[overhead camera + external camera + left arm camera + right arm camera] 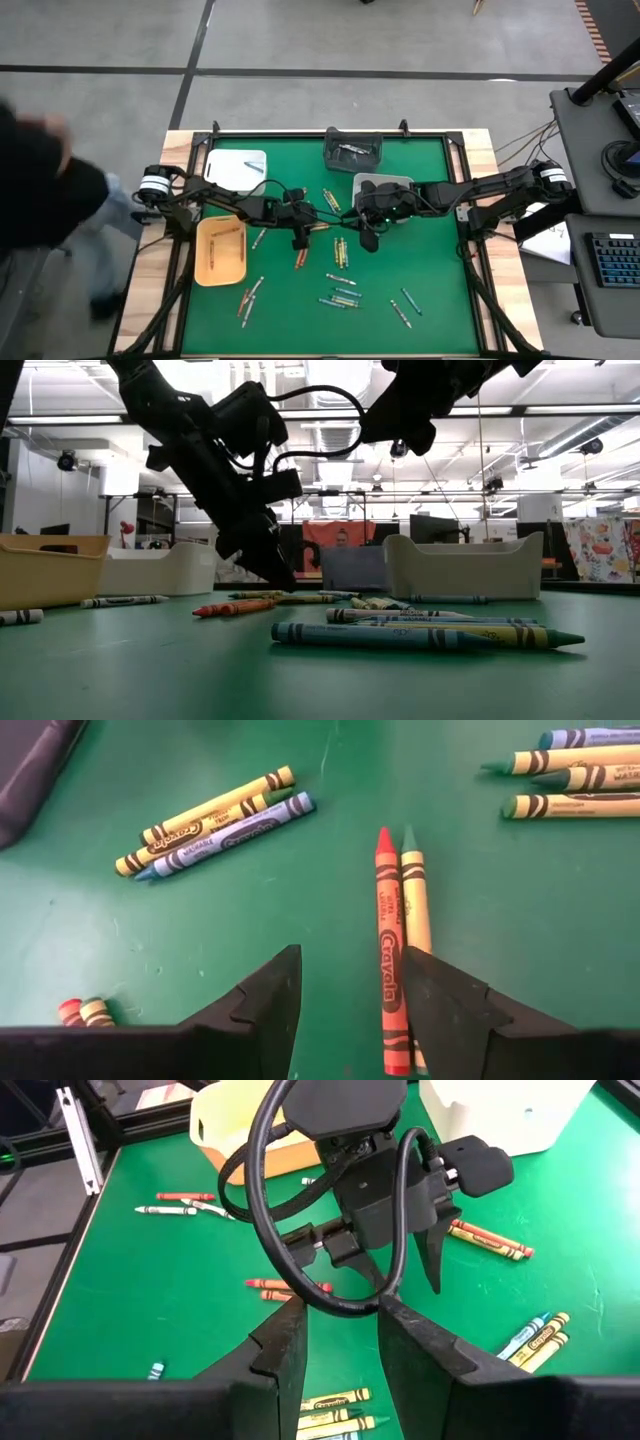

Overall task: Sort crayons
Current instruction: Put the orange crayon into the orange bin

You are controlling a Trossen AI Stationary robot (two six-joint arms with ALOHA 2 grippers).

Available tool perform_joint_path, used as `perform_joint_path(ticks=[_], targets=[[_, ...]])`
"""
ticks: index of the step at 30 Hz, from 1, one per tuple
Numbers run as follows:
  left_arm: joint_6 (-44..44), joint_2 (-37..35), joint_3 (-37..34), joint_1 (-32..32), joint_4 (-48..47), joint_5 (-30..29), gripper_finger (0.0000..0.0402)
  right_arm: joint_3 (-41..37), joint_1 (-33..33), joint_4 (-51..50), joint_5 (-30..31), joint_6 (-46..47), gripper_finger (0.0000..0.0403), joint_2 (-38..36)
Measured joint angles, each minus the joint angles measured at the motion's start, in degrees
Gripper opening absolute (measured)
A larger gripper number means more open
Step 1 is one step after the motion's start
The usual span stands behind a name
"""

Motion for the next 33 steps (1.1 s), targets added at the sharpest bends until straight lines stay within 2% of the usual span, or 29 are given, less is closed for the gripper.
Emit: perform_joint_path(ticks=[16, 21, 28, 33], targets=[[-0.2, 3.3, 0.1, 0.0, 2.0, -0.6, 0.0146, -0.2, 0.0, 0.1, 0.1, 0.5, 0.0112, 0.0], [-0.1, 4.3, 0.1, 0.0, 2.4, -0.6, 0.0103, -0.2, 0.1, 0.2, 0.0, 0.5, 0.0112, 0.0], [1.6, 3.6, 0.1, 0.0, 2.0, -2.1, 0.0014, -0.2, 0.1, 0.3, 0.0, 0.5, 0.0112, 0.0], [2.8, 0.9, 0.0, 0.0, 0.0, -5.2, 0.0008, -0.2, 0.0, 0.6, 0.2, 0.5, 0.0112, 0.0]])
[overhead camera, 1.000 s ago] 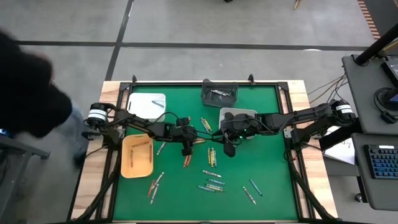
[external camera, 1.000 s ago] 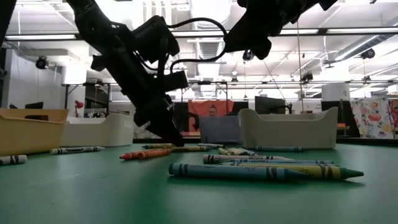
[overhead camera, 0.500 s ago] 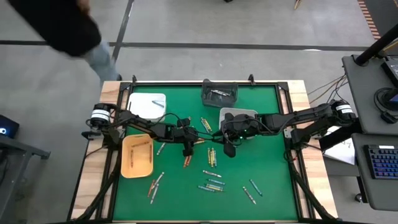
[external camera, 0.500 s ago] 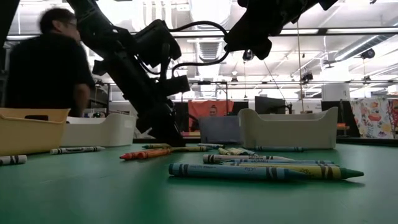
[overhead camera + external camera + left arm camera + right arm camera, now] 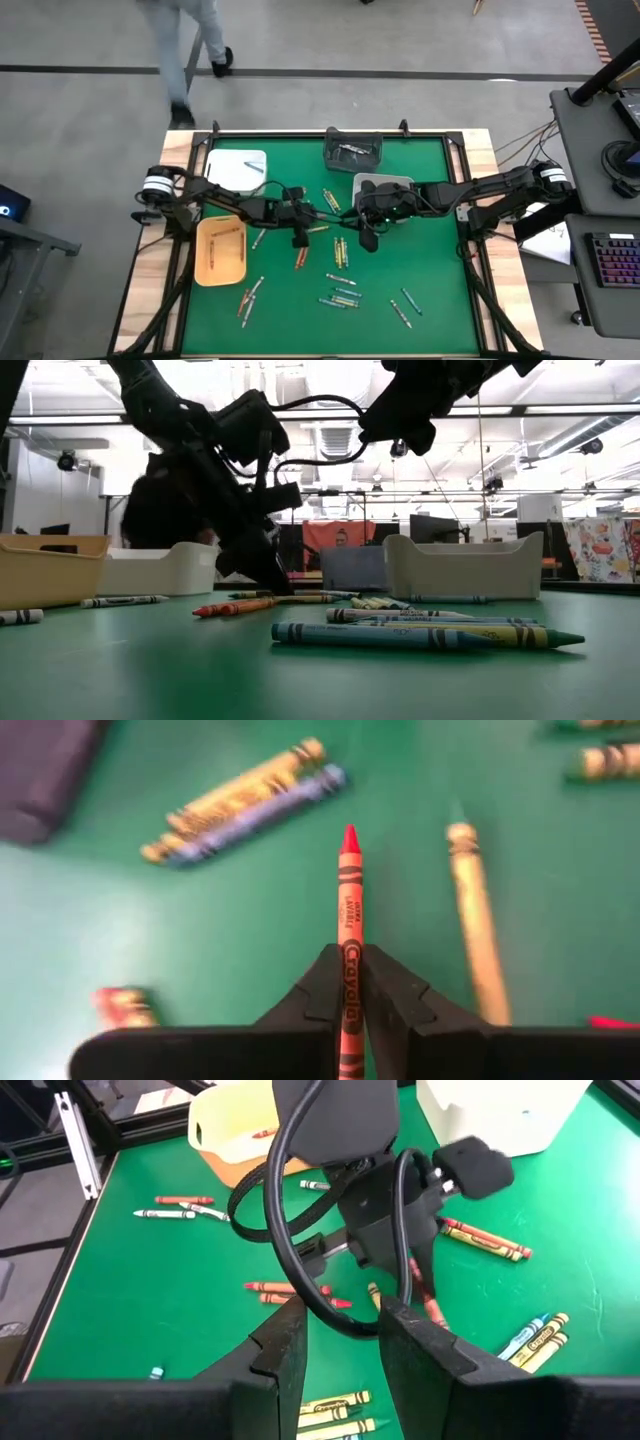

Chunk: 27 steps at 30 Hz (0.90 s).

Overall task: Sort crayons
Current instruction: Put the orange crayon into the orange bin

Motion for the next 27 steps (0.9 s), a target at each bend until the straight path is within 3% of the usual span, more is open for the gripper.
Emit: perform_joint_path(ticks=[6, 14, 18, 23, 27], targets=[[0.3, -8.3, 2.4, -0.9, -6.7, -0.4, 0.0002, 0.0, 0.0, -0.2, 0.0, 0.0, 0.0112, 0.0], [-7.4, -21.1, 10.2, -7.0, -33.0, 0.2, 0.0001, 0.0, 0.7, -0.2, -0.1, 0.0, 0.0112, 0.0], [-16.5, -25.6, 13.3, -11.0, -48.5, 0.2, 0.0001, -0.2, 1.0, -0.2, -0.1, 0.0, 0.0112, 0.0], [-35.1, -29.3, 15.3, -16.2, -68.5, 0.5, 0.0, -0.3, 1.4, -0.2, -0.1, 0.0, 0.0112, 0.0], [-48.5, -30.8, 14.8, -20.5, -78.2, 5.4, 0.0, -0.3, 1.4, -0.2, 0.0, -0.1, 0.0112, 0.0]])
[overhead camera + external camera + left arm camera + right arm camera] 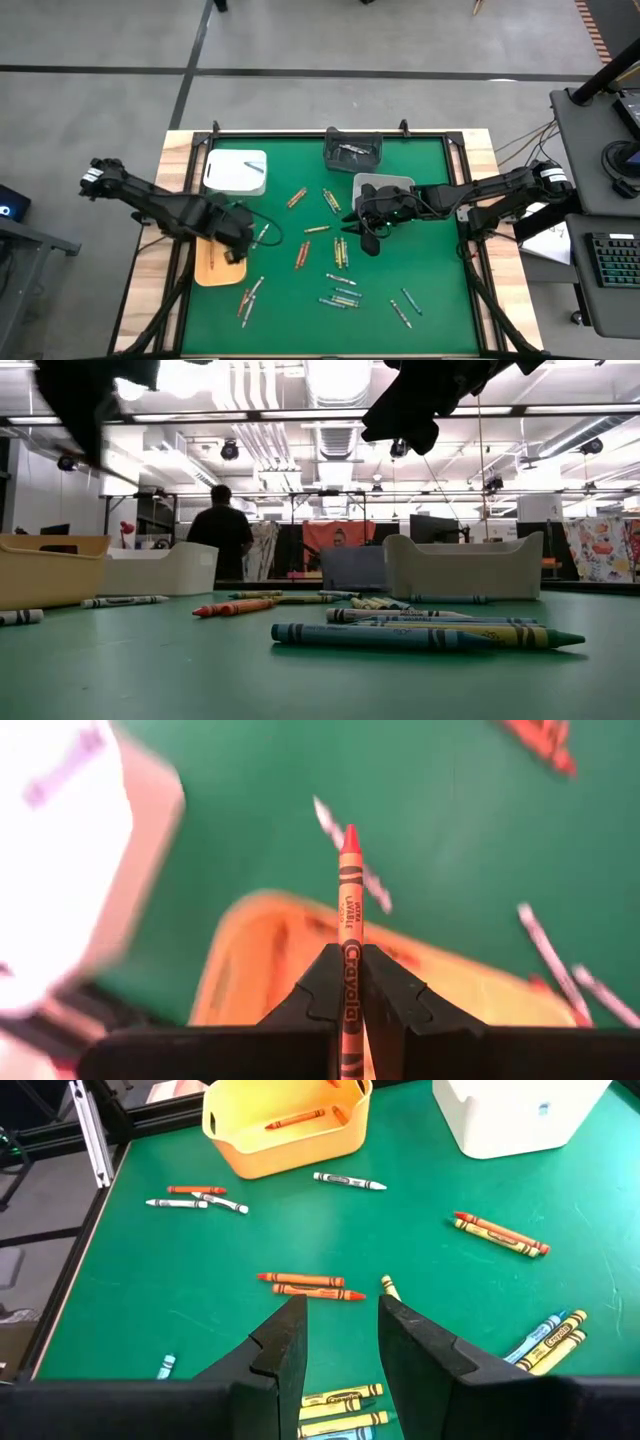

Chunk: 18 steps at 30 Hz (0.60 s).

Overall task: Sort crayons
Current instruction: Put the orange crayon into the orange bin

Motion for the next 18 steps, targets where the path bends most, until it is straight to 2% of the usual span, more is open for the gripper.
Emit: perform_joint_path(ticks=[4, 9, 18], targets=[[-7.9, -0.9, -2.7, -3.8, -2.0, 5.4, 0.0, 0.0, 0.0, 0.0, 0.0, 0.0, 0.0112, 0.0], [-13.3, -0.9, -6.7, -6.8, -2.0, 10.6, 0.0, 0.0, 0.0, 0.0, 0.0, 0.0, 0.0112, 0.0], [-17.6, -0.8, -14.3, -7.5, -1.5, 11.8, 0.0, -0.2, 0.0, 0.0, 0.0, -0.2, 0.0112, 0.0]])
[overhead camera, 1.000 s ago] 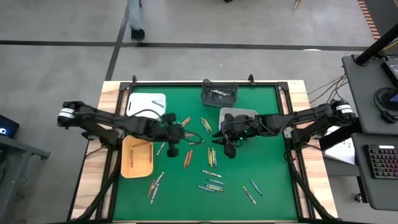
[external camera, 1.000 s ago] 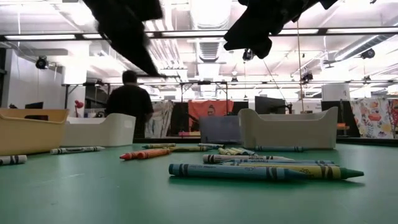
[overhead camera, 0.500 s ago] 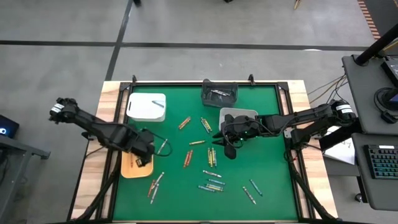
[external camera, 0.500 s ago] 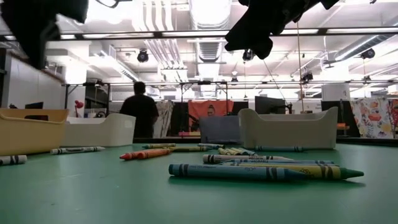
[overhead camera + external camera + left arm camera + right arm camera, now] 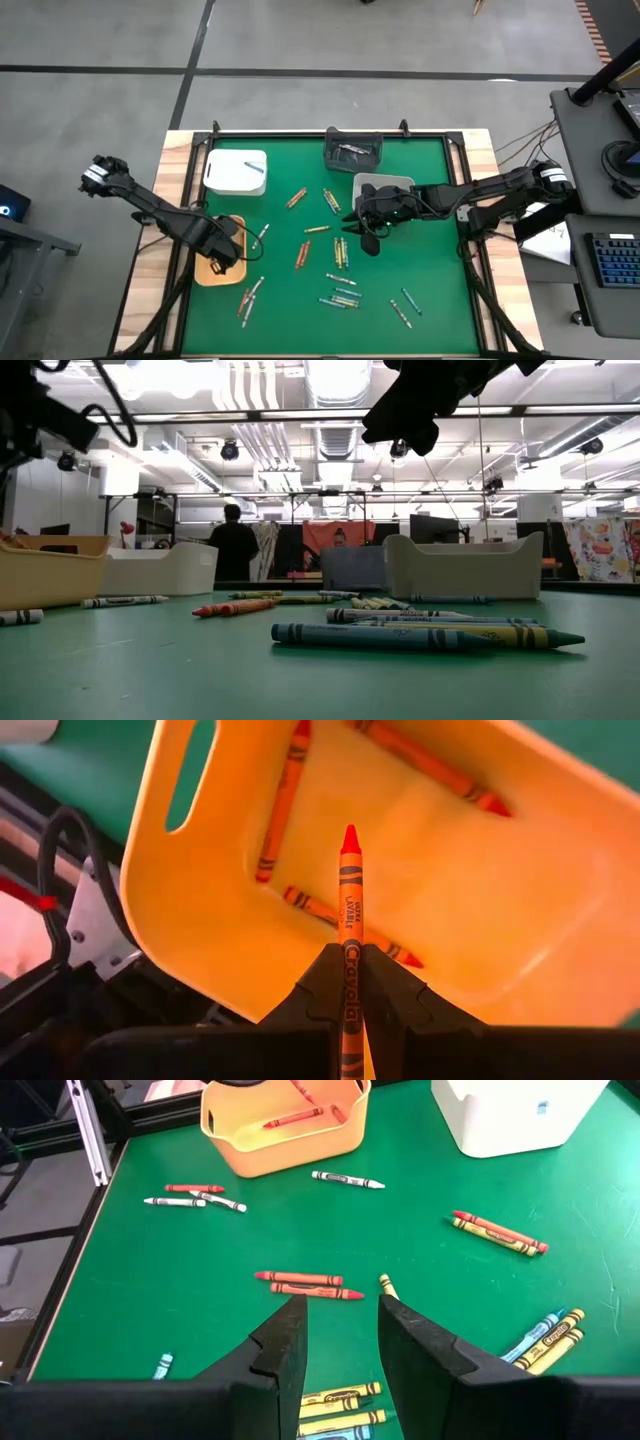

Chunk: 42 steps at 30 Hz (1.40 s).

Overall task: Sort crayons
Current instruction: Put the orange crayon into the orange bin, then put the green crayon into the gray bin

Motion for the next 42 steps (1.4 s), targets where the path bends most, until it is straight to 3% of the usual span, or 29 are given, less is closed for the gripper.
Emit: perform_joint_path(ticks=[15, 42], targets=[[-1.6, 2.3, -5.0, 0.0, 1.4, -1.1, 0.0032, 0.0, 0.0, 0.0, 0.0, 0.2, 0.0112, 0.0], [-1.2, 3.9, -5.3, 0.0, 4.0, -2.1, 0.0027, 0.0, 0.0, 0.0, 0.0, 0.2, 0.0112, 0.0]])
